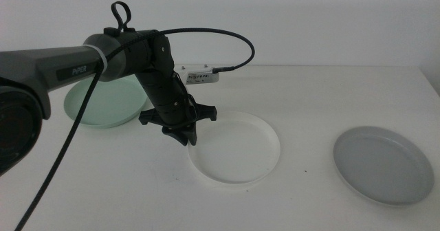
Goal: Stack the three bowls on top of each other.
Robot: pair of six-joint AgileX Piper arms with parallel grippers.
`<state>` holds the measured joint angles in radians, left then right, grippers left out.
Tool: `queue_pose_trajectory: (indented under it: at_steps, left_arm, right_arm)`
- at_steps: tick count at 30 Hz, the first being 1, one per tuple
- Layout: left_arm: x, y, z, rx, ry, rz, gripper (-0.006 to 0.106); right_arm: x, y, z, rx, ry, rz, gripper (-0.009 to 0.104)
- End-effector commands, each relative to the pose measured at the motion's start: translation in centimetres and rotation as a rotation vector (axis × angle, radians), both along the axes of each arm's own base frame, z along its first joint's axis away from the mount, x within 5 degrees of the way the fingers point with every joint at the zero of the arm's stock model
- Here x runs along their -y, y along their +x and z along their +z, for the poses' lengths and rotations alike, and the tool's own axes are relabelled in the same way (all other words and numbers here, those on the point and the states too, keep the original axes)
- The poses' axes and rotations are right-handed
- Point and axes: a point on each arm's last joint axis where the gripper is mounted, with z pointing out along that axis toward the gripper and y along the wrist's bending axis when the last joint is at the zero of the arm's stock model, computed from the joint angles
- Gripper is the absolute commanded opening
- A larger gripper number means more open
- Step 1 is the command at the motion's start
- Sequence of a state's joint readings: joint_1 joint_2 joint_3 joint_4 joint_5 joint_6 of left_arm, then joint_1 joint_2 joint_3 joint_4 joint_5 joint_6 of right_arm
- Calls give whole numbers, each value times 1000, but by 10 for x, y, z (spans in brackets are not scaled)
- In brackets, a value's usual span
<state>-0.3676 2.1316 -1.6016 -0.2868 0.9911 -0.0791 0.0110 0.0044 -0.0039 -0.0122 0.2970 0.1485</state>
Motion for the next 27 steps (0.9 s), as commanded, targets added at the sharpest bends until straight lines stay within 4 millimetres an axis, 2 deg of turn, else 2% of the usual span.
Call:
queue_pose_trajectory:
  at_steps: [1, 4, 6, 8, 10, 15, 18, 22, 27]
  left_arm:
    - [0, 0, 5, 2, -13, 5, 26]
    - [-2, -3, 8, -32, -15, -3, 49]
    - [-8, -6, 19, -46, -18, -17, 67]
    - [-17, -10, 35, -41, -2, -28, 84]
    - [-29, -13, 55, -16, 26, -27, 94]
    - [-71, -24, 113, 96, 67, 49, 94]
    - [-97, -30, 139, 165, 80, 102, 94]
    - [-125, -32, 151, 200, 110, 168, 94]
    - [-165, -26, 149, 212, 127, 251, 94]
  right_arm:
    - [0, 0, 0, 8, -13, -5, 93]
    - [0, 0, 0, 8, -13, -5, 93]
    - [0, 0, 0, 8, -13, -5, 93]
    - [0, 0, 0, 8, -13, -5, 93]
    - [0, 0, 0, 8, -13, -5, 93]
    - [0, 0, 0, 8, -13, -5, 93]
    - [0, 0, 0, 8, -13, -5, 93]
    - [0, 0, 0, 8, -13, -5, 93]
    - [0, 0, 0, 8, -13, -5, 93]
